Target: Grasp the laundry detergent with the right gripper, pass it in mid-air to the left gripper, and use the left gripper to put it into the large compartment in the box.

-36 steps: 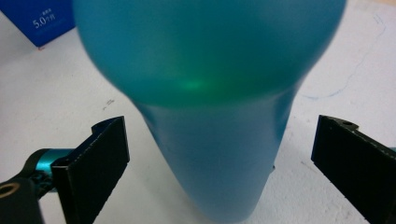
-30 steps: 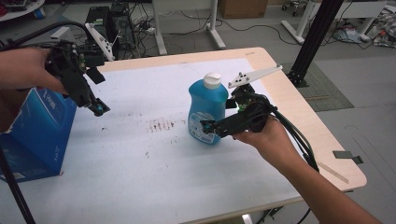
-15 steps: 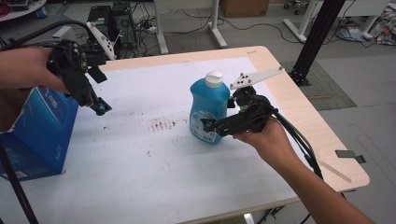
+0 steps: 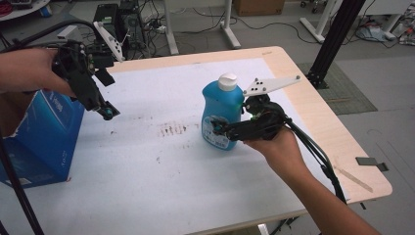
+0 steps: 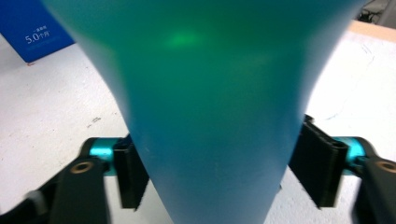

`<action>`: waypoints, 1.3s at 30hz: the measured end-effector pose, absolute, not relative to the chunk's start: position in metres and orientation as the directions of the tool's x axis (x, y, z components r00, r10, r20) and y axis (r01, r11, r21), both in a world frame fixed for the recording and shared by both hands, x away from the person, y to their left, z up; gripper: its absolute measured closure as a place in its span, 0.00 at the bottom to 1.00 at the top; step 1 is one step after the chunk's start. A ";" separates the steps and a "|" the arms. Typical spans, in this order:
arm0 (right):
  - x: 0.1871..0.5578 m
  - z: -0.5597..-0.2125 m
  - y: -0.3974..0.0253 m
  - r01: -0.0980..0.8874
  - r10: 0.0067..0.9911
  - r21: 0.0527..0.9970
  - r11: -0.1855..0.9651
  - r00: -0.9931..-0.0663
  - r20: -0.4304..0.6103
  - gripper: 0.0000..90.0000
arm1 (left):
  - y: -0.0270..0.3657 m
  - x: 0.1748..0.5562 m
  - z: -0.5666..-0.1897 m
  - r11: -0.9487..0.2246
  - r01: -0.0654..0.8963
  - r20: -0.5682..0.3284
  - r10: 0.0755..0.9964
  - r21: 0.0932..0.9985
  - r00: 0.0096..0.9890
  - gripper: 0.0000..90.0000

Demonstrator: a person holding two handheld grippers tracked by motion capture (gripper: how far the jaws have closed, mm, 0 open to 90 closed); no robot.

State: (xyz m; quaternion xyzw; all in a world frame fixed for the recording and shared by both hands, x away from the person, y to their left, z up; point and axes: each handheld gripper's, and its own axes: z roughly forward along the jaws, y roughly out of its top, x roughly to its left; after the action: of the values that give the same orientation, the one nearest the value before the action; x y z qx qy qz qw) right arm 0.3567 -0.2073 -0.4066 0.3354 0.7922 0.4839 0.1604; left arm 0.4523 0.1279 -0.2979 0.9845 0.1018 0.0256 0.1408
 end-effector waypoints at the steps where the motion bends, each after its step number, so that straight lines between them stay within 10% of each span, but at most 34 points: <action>1: 0.357 -0.407 -0.207 0.367 0.687 0.880 0.302 -0.724 0.067 0.37 | 0.128 0.452 -0.298 -0.940 0.193 0.022 0.207 0.282 0.978 0.02; 39: 0.357 -0.367 -0.204 0.214 0.506 0.900 0.380 -0.862 -0.009 0.51 | 0.107 0.425 -0.272 -0.940 0.118 -0.035 0.113 0.321 0.993 0.02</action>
State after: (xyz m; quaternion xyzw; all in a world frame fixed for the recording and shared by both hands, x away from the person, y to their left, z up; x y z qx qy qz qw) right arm 0.3573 -0.2038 -0.3668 0.2200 0.8182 0.5117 0.1428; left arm 0.4245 0.1065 -0.2718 0.9847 0.0587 -0.0080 0.1636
